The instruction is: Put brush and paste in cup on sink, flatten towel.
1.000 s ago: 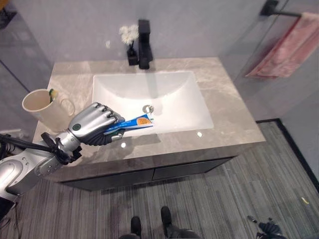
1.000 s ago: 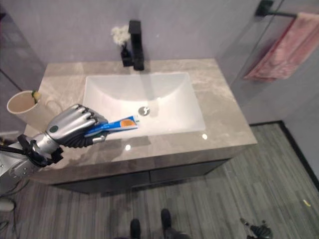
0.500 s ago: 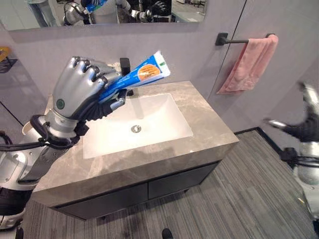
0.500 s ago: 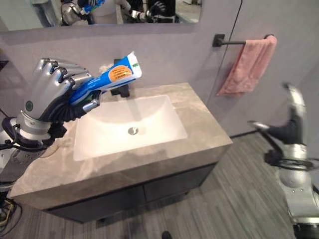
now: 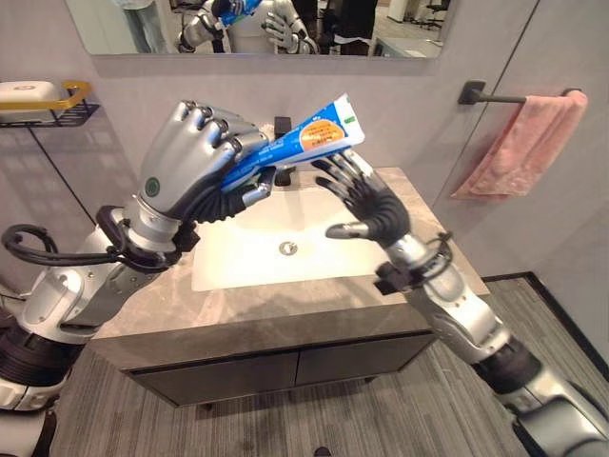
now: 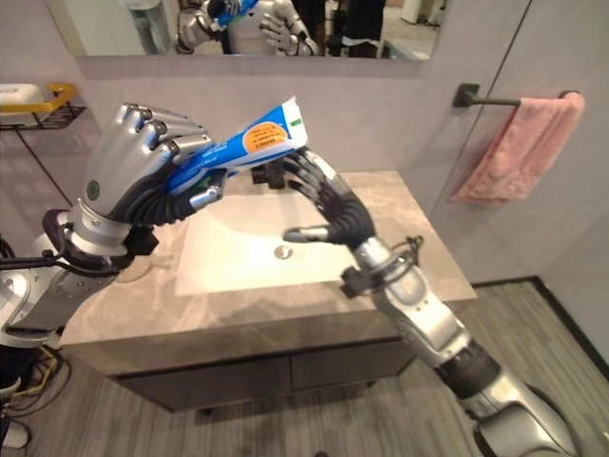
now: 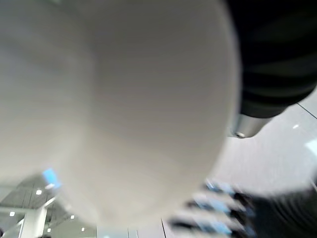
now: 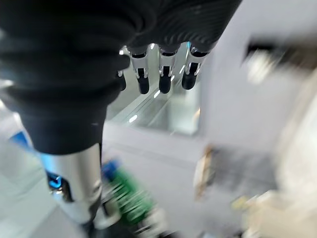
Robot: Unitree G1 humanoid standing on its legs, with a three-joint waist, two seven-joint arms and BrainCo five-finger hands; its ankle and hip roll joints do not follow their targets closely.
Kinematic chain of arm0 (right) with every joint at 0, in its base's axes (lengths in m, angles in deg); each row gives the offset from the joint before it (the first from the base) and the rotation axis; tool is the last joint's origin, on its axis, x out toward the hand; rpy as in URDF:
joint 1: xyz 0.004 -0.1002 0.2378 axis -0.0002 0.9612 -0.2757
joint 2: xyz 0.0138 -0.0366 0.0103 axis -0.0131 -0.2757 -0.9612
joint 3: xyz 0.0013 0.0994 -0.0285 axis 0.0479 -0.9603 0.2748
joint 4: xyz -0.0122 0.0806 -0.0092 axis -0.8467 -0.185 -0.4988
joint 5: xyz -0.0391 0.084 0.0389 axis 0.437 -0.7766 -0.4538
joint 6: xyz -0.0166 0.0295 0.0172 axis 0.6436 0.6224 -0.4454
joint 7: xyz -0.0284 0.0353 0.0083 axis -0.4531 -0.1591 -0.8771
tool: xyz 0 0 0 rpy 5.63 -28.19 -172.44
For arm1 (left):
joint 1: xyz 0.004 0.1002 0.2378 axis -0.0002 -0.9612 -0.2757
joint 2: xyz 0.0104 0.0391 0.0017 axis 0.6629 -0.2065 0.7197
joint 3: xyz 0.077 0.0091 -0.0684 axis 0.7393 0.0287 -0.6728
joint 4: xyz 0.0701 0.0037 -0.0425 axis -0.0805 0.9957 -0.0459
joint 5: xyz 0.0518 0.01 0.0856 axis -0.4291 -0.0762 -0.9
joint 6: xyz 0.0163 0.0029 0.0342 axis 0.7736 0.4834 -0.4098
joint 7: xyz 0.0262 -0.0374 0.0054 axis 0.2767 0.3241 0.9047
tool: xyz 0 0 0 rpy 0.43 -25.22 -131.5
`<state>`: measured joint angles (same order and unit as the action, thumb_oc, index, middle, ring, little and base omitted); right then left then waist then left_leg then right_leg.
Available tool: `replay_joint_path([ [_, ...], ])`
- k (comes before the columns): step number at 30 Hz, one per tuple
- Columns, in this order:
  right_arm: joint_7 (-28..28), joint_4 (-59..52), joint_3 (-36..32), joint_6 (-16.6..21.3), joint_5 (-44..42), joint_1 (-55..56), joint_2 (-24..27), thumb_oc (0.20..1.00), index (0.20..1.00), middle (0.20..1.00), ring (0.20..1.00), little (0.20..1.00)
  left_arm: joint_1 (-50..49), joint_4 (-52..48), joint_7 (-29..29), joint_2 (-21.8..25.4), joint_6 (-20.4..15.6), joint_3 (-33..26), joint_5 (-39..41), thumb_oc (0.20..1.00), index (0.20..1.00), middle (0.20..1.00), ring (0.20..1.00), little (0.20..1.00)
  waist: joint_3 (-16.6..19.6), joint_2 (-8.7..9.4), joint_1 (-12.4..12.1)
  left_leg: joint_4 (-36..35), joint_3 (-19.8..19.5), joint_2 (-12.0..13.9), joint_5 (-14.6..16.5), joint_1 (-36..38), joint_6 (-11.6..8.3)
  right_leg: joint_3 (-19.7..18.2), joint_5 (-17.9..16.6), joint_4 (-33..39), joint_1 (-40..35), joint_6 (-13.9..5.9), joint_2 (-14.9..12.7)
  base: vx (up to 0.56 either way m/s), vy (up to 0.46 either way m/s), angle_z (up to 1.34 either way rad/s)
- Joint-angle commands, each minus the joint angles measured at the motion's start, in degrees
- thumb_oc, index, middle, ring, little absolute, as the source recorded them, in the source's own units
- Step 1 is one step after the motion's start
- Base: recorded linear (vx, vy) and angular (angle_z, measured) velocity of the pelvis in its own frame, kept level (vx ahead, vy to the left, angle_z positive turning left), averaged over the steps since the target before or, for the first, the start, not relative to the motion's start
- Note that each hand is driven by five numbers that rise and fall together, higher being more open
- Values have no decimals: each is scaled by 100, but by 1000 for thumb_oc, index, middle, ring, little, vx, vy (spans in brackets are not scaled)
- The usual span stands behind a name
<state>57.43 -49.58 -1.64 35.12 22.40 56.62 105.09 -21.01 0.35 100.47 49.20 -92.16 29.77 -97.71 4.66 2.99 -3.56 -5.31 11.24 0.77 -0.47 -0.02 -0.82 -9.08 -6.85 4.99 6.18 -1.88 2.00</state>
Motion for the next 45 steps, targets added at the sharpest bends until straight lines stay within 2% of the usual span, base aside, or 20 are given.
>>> replay_joint_path([
  [1, 222, -410, -292, 686, -389, -311, -287, 1000, 1000, 1000, 1000, 1000, 207, 350, 466, 138, 85, 98, 315, 200, 200, 200, 200, 200, 254, 166, -118, 31, 39, 84, -26, 51, -240, 271, -178, -25, -85, -488, -380, 17, 8, 6],
  [8, 338, -398, -123, 736, -451, -574, -371, 1000, 1000, 1000, 1000, 1000, -83, 308, 406, 178, -2, 158, 431, 200, 200, 200, 200, 200, 246, 176, -180, 31, 18, 79, -33, 51, -249, 322, -171, -30, -109, -483, -388, 4, 2, 2],
  [14, 239, -362, 221, 638, -882, -638, -521, 1000, 1000, 1000, 1000, 1000, -92, 278, 271, 89, -1, 448, 526, 200, 200, 200, 200, 200, 239, 186, -193, 31, 8, 86, -57, 44, -258, 334, -175, -29, -105, -471, -380, 0, 0, 0],
  [18, 80, -444, 494, 510, -1248, -649, -350, 1000, 1000, 1000, 1000, 1000, 50, 337, 277, 162, 45, 680, 480, 200, 200, 200, 200, 200, 240, 202, -172, 31, 24, 102, -69, 41, -269, 321, -185, -30, -91, -463, -371, 0, 0, 0],
  [20, 61, -573, 561, 479, -1335, -645, -156, 1000, 1000, 1000, 1000, 1000, 99, 324, 319, 212, 106, 765, 408, 200, 200, 200, 200, 200, 230, 210, -129, 31, 46, 119, -81, 34, -274, 303, -191, -29, -75, -464, -357, 0, 0, 0],
  [30, 74, -664, 714, 405, -1603, -559, -198, 1000, 1000, 1000, 1000, 1000, 331, 433, 516, -17, 326, 999, 180, 200, 200, 200, 200, 200, 219, 219, -86, 31, 92, 146, -95, 3, -288, 266, -210, -26, -16, -459, -341, -6, -3, -2],
  [37, 347, -967, 600, 383, -1656, -234, 18, 1000, 1000, 1000, 1000, 1000, 143, 385, 782, 18, 640, 818, -189, 200, 200, 200, 200, 200, 233, 208, -14, 31, 132, 151, -87, -1, -285, 239, -226, -30, 15, -464, -329, -1, 0, 0],
  [40, 466, -1185, 557, 385, -1643, -203, 256, 1000, 1000, 1000, 1000, 1000, 126, 375, 878, 113, 754, 793, -285, 200, 200, 200, 200, 200, 238, 205, 26, 31, 135, 157, -90, -4, -286, 231, -228, -34, 26, -462, -323, 0, 0, 0],
  [45, 641, -1191, 520, 315, -1568, -74, 248, 1000, 1000, 1000, 1000, 1000, 7, 363, 903, 83, 836, 725, -334, 200, 200, 200, 200, 200, 243, 207, 35, 31, 131, 156, -86, -13, -285, 232, -230, -36, 42, -462, -329, 0, 0, 0],
])
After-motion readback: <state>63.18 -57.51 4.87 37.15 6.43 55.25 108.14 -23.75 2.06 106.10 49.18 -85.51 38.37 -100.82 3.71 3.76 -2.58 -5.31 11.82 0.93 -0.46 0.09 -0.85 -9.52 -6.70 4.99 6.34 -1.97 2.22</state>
